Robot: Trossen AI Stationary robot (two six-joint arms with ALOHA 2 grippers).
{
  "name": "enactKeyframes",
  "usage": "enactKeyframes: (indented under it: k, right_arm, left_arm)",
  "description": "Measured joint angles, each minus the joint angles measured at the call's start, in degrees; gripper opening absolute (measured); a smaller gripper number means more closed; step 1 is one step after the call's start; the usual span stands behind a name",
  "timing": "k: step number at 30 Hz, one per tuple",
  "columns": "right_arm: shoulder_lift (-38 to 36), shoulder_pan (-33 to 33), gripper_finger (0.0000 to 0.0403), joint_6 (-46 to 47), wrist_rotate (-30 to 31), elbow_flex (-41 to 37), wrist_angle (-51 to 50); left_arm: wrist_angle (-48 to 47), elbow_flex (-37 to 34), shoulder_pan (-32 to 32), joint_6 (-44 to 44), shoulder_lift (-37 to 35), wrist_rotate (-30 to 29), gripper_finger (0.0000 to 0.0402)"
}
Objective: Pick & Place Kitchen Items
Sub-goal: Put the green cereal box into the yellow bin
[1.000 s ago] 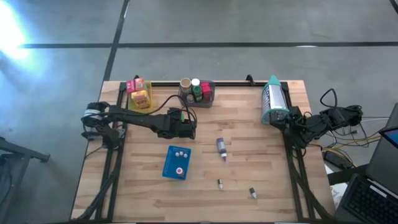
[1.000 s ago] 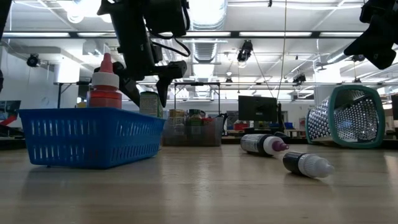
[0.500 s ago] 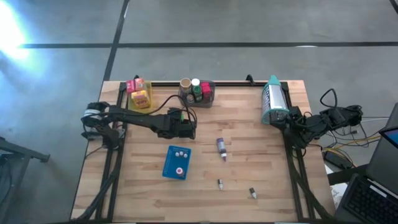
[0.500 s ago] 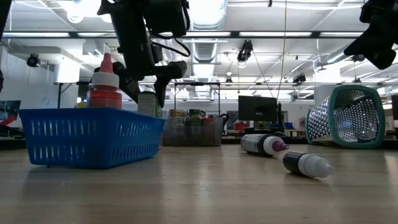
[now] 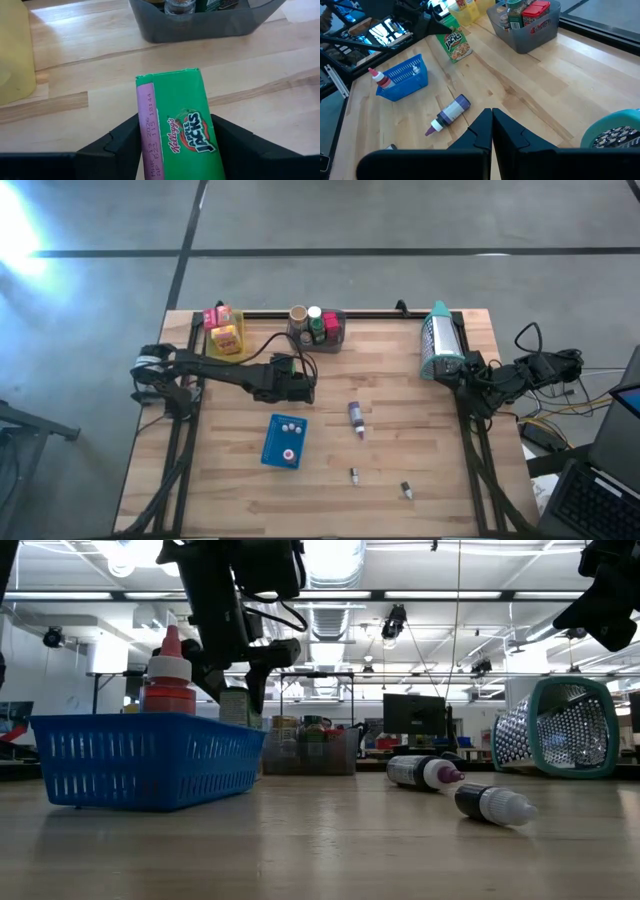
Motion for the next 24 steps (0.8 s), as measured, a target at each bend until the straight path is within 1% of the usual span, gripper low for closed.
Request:
enactKeyframes:
  k: [5, 7, 9, 13, 15, 20, 24]
  right_arm:
    - [0.0, 0.0, 0.0008, 0.0, 0.0, 0.0, 0.0]
    - [0.0, 0.0, 0.0008, 0.0, 0.0, 0.0, 0.0]
    - [0.0, 0.0, 0.0008, 0.0, 0.0, 0.0, 0.0]
    - [0.0, 0.0, 0.0008, 0.0, 0.0, 0.0, 0.0]
    - [0.0, 0.0, 0.0008, 0.0, 0.0, 0.0, 0.0]
    - [0.0, 0.0, 0.0008, 0.0, 0.0, 0.0, 0.0]
    - [0.0, 0.0, 0.0008, 0.0, 0.0, 0.0, 0.0]
  left_arm:
    - [0.0, 0.0, 0.0, 2.2, 0.0, 0.0, 0.0218]
    - [0.0, 0.0, 0.0, 5.0, 0.0, 0.1, 0.0218]
    - [-0.1, 0.0, 0.1, 10.3, 0.0, 0.2, 0.0218]
    - [-0.2, 0.1, 0.5, 28.0, 0.0, 1.3, 0.0218]
    - [-0.2, 0.2, 0.5, 35.3, 0.0, 2.5, 0.0218]
    - [-0.2, 0.4, 0.5, 44.7, -0.1, 5.1, 0.0218]
    - [-0.5, 0.3, 0.5, 50.0, -0.9, 7.7, 0.0218]
